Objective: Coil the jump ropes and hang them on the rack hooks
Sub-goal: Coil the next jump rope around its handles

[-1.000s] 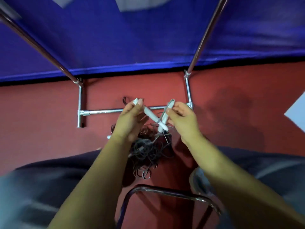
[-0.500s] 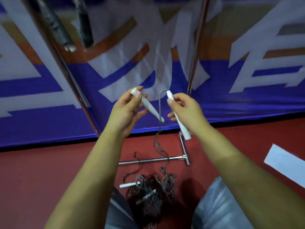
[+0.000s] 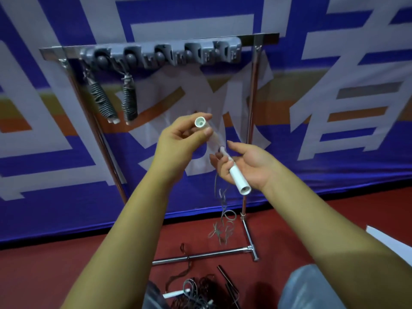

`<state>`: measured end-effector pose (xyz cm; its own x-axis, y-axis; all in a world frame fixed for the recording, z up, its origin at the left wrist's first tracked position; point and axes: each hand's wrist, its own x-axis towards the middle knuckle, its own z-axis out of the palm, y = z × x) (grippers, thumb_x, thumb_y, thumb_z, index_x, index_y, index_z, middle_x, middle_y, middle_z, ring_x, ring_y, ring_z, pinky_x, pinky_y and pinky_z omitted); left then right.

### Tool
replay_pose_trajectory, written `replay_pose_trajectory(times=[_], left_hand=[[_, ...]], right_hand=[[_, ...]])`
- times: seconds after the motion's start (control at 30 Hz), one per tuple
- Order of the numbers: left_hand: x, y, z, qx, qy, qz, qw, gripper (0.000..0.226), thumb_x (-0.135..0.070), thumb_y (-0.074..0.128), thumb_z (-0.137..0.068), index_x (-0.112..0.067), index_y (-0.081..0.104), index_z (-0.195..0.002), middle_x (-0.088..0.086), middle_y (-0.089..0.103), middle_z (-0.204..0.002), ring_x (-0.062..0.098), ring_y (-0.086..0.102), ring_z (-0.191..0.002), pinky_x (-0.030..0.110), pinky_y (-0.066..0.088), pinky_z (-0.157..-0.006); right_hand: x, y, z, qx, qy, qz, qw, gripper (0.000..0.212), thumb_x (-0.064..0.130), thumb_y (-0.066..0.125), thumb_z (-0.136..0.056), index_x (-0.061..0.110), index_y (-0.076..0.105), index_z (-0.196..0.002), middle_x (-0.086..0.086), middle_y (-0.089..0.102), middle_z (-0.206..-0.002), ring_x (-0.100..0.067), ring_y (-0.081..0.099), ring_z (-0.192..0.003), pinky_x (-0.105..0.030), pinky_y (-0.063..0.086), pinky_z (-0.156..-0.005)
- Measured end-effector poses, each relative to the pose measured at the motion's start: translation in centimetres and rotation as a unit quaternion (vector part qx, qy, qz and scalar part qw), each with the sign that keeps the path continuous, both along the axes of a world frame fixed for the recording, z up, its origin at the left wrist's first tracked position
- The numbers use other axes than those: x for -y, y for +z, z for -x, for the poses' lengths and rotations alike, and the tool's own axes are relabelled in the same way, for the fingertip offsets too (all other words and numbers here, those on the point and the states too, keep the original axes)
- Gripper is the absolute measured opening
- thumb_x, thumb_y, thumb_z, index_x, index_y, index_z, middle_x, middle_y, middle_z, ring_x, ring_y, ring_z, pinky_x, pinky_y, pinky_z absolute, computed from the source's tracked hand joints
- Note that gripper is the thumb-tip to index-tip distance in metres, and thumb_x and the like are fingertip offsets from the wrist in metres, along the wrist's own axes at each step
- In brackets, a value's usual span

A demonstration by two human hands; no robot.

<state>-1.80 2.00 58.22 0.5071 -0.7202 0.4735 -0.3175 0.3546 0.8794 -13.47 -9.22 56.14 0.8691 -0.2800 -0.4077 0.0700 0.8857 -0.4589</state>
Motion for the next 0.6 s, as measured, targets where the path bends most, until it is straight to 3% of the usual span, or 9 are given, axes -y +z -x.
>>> replay_pose_trajectory(times=[0.13, 0.2, 0.3, 0.43, 0.6], left_hand=[[-0.8, -1.4, 1.6, 0.088, -0.039, -0.026, 0.995, 0.025, -0.013, 0.073, -0.074, -0.03, 0.075, -0.093, -0.006, 0.063, -0.109, 0.008, 0.061, -0.107, 0.027, 0.052, -0.088], [-1.6, -2.8, 1.7, 0.122, -0.02, -0.023, 0.992, 0.026, -0.02, 0.075, -0.074, -0.03, 0.072, -0.097, -0.005, 0.06, -0.115, 0.009, 0.059, -0.112, 0.026, 0.05, -0.09], [-2.5, -4.9, 1.7, 0.224, 0.048, 0.005, 0.973, 0.027, -0.028, 0.067, -0.08, -0.033, 0.067, -0.107, -0.009, 0.058, -0.114, 0.014, 0.057, -0.112, 0.022, 0.046, -0.091], [-3.3, -6.6, 2.5, 0.261, 0.091, 0.022, 0.961, 0.03, -0.019, 0.06, -0.085, -0.028, 0.063, -0.114, -0.006, 0.054, -0.118, 0.005, 0.053, -0.113, 0.015, 0.044, -0.092], [-4.0, -7.0, 2.6, 0.268, 0.096, 0.03, 0.958, 0.03, -0.016, 0.058, -0.084, -0.027, 0.063, -0.112, -0.007, 0.052, -0.118, 0.002, 0.053, -0.11, 0.013, 0.045, -0.088]], right_hand=[[-0.2, 0.8, -0.7, 0.007, -0.033, 0.047, 0.998, 0.023, 0.022, 0.056, -0.093, 0.001, 0.056, -0.104, -0.012, 0.062, -0.076, -0.019, 0.057, -0.069, -0.025, 0.052, -0.054], [-0.4, 1.0, -0.8, 0.006, -0.041, 0.07, 0.997, 0.021, 0.018, 0.057, -0.093, 0.0, 0.057, -0.104, -0.013, 0.063, -0.081, -0.024, 0.064, -0.072, -0.034, 0.057, -0.064], [-0.9, 1.2, -1.1, 0.007, -0.053, 0.075, 0.996, 0.019, 0.014, 0.055, -0.094, 0.002, 0.058, -0.109, -0.011, 0.066, -0.1, -0.026, 0.069, -0.077, -0.044, 0.056, -0.067], [-2.0, 0.7, -1.8, -0.004, -0.018, 0.126, 0.992, 0.017, 0.018, 0.054, -0.094, 0.003, 0.061, -0.098, -0.009, 0.067, -0.082, -0.022, 0.07, -0.063, -0.037, 0.056, -0.057], [-2.2, 0.2, -1.7, 0.048, -0.05, 0.162, 0.984, 0.015, 0.008, 0.05, -0.096, 0.001, 0.057, -0.107, -0.012, 0.068, -0.092, -0.018, 0.071, -0.073, -0.034, 0.059, -0.058]])
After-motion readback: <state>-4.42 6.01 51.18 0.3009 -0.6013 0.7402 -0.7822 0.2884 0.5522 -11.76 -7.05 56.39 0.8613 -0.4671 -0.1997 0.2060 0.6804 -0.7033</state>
